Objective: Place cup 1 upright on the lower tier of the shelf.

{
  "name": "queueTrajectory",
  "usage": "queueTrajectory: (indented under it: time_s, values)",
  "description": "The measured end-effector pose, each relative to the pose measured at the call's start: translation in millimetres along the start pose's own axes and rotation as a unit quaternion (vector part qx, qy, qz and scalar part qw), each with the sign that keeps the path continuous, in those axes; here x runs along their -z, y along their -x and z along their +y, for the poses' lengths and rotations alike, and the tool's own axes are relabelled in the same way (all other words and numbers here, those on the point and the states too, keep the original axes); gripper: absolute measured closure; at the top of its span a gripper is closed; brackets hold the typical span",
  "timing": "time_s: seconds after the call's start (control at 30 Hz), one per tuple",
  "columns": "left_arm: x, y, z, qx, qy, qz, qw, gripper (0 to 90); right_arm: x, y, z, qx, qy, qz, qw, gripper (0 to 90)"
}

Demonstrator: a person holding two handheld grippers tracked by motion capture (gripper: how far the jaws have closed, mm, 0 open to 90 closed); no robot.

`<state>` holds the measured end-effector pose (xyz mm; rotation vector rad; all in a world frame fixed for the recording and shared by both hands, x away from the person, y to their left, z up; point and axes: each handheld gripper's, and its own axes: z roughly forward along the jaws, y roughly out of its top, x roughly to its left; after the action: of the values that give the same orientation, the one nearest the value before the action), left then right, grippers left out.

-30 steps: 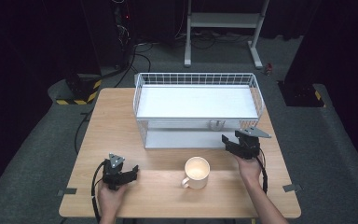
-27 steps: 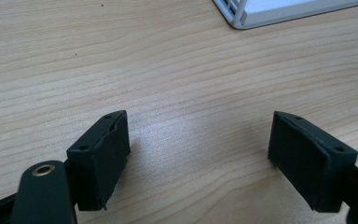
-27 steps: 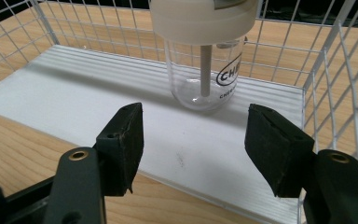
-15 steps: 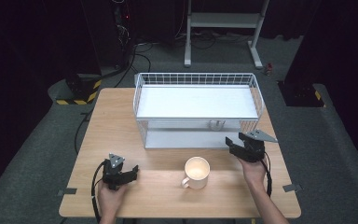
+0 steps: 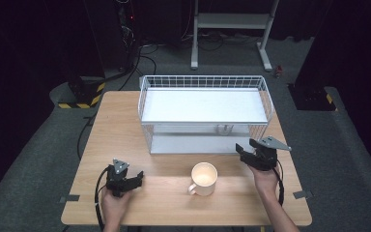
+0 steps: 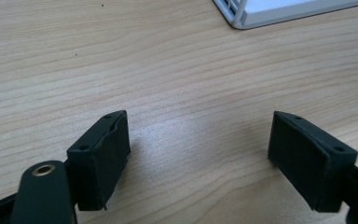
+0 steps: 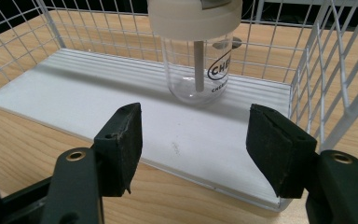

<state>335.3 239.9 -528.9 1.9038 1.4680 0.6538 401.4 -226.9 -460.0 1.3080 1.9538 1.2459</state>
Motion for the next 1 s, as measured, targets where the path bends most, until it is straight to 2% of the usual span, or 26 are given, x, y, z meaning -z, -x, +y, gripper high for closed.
queueTrajectory:
  time_s: [0.77,1.0]
  values:
    - [0.1,0.1,0.0,0.001,0.000,0.000,1.0000,20.8,14.7,7.4,-9.1,-0.010,0.010,0.006,0.9999,35.1]
    - [0.1,0.0,0.0,0.001,0.000,0.000,1.0000,20.8,19.6,8.8,-11.3,-0.013,0.013,0.017,0.9997,34.6]
